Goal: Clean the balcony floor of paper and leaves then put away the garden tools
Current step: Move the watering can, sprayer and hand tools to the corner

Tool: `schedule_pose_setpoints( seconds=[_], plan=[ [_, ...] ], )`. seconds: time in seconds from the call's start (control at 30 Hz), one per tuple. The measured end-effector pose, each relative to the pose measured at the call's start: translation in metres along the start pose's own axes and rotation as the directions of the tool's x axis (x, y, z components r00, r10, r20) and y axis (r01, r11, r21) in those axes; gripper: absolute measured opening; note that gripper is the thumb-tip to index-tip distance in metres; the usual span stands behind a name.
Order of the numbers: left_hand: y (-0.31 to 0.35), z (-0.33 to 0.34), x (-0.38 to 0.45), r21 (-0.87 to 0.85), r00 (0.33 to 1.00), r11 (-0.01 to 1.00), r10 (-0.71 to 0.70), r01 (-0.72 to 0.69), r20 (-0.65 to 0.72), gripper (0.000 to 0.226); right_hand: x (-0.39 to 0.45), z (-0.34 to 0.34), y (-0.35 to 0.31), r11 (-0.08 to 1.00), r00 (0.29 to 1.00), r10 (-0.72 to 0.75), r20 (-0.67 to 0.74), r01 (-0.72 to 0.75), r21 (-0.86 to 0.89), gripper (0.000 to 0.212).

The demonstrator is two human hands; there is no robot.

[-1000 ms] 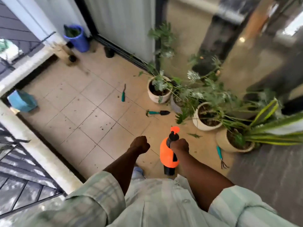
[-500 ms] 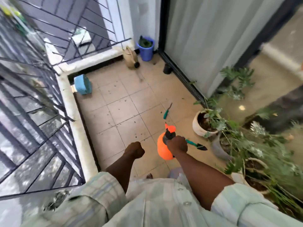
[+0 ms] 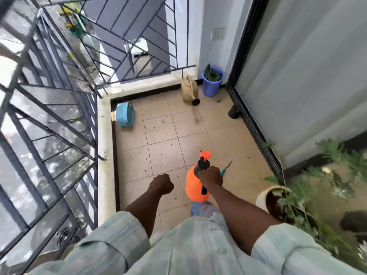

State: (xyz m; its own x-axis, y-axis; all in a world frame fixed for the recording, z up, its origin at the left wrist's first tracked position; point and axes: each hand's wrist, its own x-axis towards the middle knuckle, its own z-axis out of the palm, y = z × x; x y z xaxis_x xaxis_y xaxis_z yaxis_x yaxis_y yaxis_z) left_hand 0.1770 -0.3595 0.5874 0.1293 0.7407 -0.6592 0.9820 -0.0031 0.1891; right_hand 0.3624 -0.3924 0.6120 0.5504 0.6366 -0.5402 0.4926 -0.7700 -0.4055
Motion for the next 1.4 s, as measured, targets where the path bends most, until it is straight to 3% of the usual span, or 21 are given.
schedule_pose_setpoints(
  seconds=[0.27,0.5,0.7,1.0,1.2,1.27,1.4],
  plan=[
    [0.061,-0.131,0.125,-0.073,0.998,0.997,-0.01,0.005,-0.058,0.027,0.14,-0.065,-0.126,0.989,0.989,-0.103,0.105,0.113,-0.1,0.044],
    [0.067,-0.203,0.231,-0.084,0.998,0.996,-0.041,0.037,-0.043,0.033,0.256,-0.073,-0.209,0.949,0.976,-0.17,0.136,0.2,-0.243,0.039],
    [0.063,-0.293,0.353,-0.113,0.997,0.991,-0.079,0.077,-0.017,0.031,0.355,-0.068,-0.31,0.953,0.989,-0.044,0.145,0.085,-0.291,0.038],
    [0.047,-0.433,0.502,-0.094,0.999,0.995,-0.022,0.025,0.027,0.031,0.466,-0.075,-0.485,0.962,0.962,-0.045,0.268,0.115,-0.249,0.035],
    [0.041,-0.476,0.599,-0.133,0.997,0.989,-0.053,0.061,0.064,0.033,0.557,-0.055,-0.565,0.981,0.929,0.024,0.369,0.05,-0.19,0.031],
    [0.04,-0.485,0.616,-0.144,0.995,0.987,-0.059,0.07,0.077,0.032,0.575,-0.048,-0.582,0.97,0.914,0.009,0.405,0.09,-0.227,0.032],
    [0.036,-0.493,0.687,-0.167,0.985,0.976,-0.118,0.138,0.125,0.029,0.648,-0.01,-0.608,0.937,0.904,0.031,0.426,0.123,-0.328,0.056]
  ],
)
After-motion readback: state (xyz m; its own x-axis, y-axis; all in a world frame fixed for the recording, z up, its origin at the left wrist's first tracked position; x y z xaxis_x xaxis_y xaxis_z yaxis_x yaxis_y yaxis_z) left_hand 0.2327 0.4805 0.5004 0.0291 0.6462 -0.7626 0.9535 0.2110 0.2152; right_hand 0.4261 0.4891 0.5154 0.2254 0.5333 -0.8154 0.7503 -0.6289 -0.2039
